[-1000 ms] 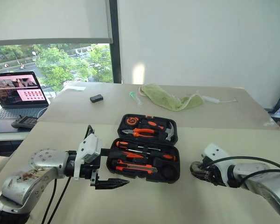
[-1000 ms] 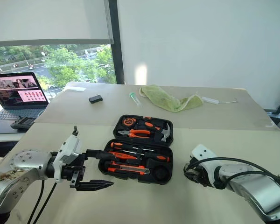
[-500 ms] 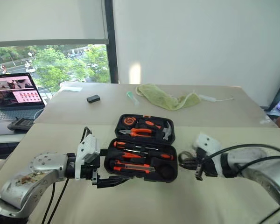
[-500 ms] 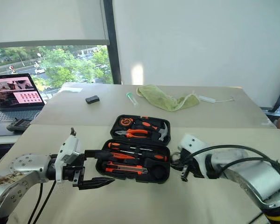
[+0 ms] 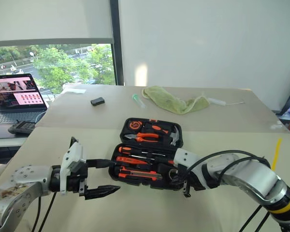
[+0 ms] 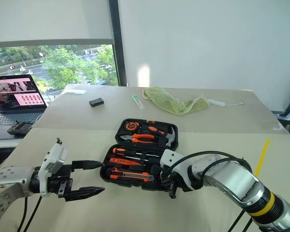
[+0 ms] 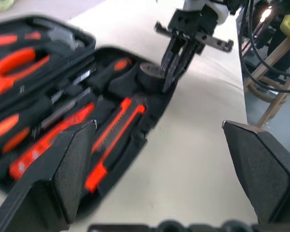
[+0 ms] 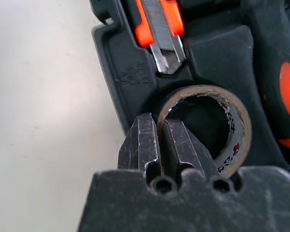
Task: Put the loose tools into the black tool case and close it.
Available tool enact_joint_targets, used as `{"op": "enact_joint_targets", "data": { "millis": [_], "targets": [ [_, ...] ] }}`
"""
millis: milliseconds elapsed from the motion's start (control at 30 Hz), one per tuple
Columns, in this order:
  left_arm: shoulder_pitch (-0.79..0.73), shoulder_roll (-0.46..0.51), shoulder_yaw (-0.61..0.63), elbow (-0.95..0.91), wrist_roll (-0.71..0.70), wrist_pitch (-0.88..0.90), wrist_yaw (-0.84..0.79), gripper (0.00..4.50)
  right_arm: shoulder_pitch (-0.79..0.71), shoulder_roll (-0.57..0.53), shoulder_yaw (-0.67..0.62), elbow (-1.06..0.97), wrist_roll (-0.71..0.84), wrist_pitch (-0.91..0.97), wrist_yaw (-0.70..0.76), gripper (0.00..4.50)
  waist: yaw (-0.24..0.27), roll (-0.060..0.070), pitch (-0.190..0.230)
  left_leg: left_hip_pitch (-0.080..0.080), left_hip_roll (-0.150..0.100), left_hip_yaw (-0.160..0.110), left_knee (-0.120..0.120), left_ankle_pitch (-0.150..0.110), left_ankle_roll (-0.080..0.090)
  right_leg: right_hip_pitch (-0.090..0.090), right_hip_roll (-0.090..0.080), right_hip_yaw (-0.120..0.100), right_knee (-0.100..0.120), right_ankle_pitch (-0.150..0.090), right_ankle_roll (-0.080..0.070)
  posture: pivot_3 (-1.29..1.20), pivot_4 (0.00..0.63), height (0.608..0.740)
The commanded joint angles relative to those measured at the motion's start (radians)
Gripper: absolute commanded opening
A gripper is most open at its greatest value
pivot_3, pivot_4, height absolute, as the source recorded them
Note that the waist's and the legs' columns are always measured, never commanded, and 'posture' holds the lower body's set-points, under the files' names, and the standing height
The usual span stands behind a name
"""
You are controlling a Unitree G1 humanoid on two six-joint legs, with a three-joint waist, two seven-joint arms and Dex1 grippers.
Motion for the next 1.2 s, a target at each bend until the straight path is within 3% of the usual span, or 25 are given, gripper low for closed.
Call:
{"op": "enact_joint_targets", "data": {
  "millis": [33,167,200,333,467,500,667,767,1000,1067,1100,1200],
  "targets": [
    [0.030,0.001,0.042,0.003,0.025,-0.064,-0.018,4.50,-0.004,0.003,0.056,0.030,-0.047,-0.041,0.032,0.81,0.000,0.000,0.000,0.001,0.000,0.000,0.000,0.000,0.000,0.001,0.000,0.000,0.000,0.000,0.000,0.00,0.150,0.740],
    [0.069,-0.013,0.056,0.036,0.058,-0.112,-0.015,4.50,-0.006,0.009,0.028,0.028,-0.059,-0.050,0.050,1.96,0.001,0.000,0.000,0.004,0.001,0.000,0.000,-0.003,0.005,0.002,0.000,0.000,0.001,-0.001,-0.004,0.00,0.150,0.740],
    [0.066,-0.023,0.059,0.043,0.051,-0.106,0.002,4.50,-0.003,0.019,-0.044,0.008,-0.011,-0.038,0.062,2.31,0.001,0.000,0.000,0.004,0.001,0.000,0.000,-0.003,0.005,0.002,0.000,0.000,0.002,-0.001,-0.004,0.00,0.150,0.740],
    [-0.002,-0.075,0.049,0.078,0.031,-0.028,0.146,4.50,0.003,0.080,-0.340,-0.038,0.160,-0.005,0.062,2.31,0.006,0.002,0.001,0.001,0.001,-0.002,0.000,-0.002,0.004,0.000,0.000,-0.001,0.003,0.000,-0.003,0.00,0.150,0.740],
    [-0.231,-0.175,-0.024,0.144,0.077,0.153,0.455,4.50,-0.031,0.202,-0.502,0.088,0.120,0.026,-0.125,2.31,0.016,0.001,0.001,0.001,0.000,-0.006,0.000,-0.002,0.004,0.003,-0.001,-0.002,0.002,0.003,-0.001,0.00,0.150,0.740],
    [-0.305,-0.210,-0.044,0.176,0.092,0.206,0.531,4.50,-0.041,0.211,-0.508,0.120,0.091,0.027,-0.160,2.81,0.016,0.000,0.001,0.001,0.000,-0.006,0.001,-0.001,0.003,0.003,0.000,-0.002,0.002,0.005,-0.001,0.00,0.150,0.740],
    [-0.715,-0.385,-0.159,0.465,0.211,0.462,0.826,4.50,-0.128,0.252,-0.475,0.312,-0.048,0.007,-0.317,4.43,0.018,-0.001,0.002,-0.002,-0.004,-0.005,0.000,0.007,-0.003,0.001,0.001,-0.001,0.002,0.010,-0.001,0.00,0.150,0.740],
    [-0.893,-0.455,-0.192,0.718,0.280,0.479,0.869,4.50,-0.183,0.276,-0.441,0.440,-0.095,0.011,-0.342,4.49,0.008,-0.003,0.003,-0.004,-0.006,-0.005,0.000,0.010,-0.005,-0.001,0.003,-0.001,0.003,0.011,0.000,0.00,0.150,0.740],
    [-1.122,-0.515,-0.310,1.228,0.464,0.238,0.790,4.50,-0.272,0.339,-0.416,0.717,-0.151,0.000,-0.328,4.49,-0.021,-0.003,0.003,-0.005,-0.004,-0.001,-0.005,0.010,-0.005,-0.003,0.005,-0.001,0.001,0.009,0.002,0.00,0.150,0.740],
    [-1.152,-0.518,-0.329,1.308,0.502,0.209,0.769,3.98,-0.293,0.360,-0.407,0.793,-0.166,-0.017,-0.316,4.50,-0.022,-0.003,0.003,-0.011,-0.004,0.000,-0.006,0.010,-0.005,-0.011,0.004,0.000,0.002,0.009,0.002,0.00,0.150,0.740],
    [-1.161,-0.519,-0.331,1.331,0.512,0.203,0.767,3.84,-0.302,0.369,-0.397,0.826,-0.171,-0.027,-0.304,4.24,-0.022,-0.003,0.003,-0.011,-0.004,0.000,-0.006,0.011,-0.006,-0.011,0.004,0.000,0.002,0.009,0.002,0.00,0.150,0.740],
    [-1.171,-0.521,-0.341,1.361,0.528,0.213,0.729,2.80,-0.312,0.383,-0.349,0.894,-0.204,-0.068,-0.267,3.47,-0.023,-0.002,0.003,-0.011,-0.004,0.001,-0.006,0.012,-0.006,-0.011,0.004,0.000,0.003,0.010,0.002,0.00,0.150,0.740]
  ]
}}
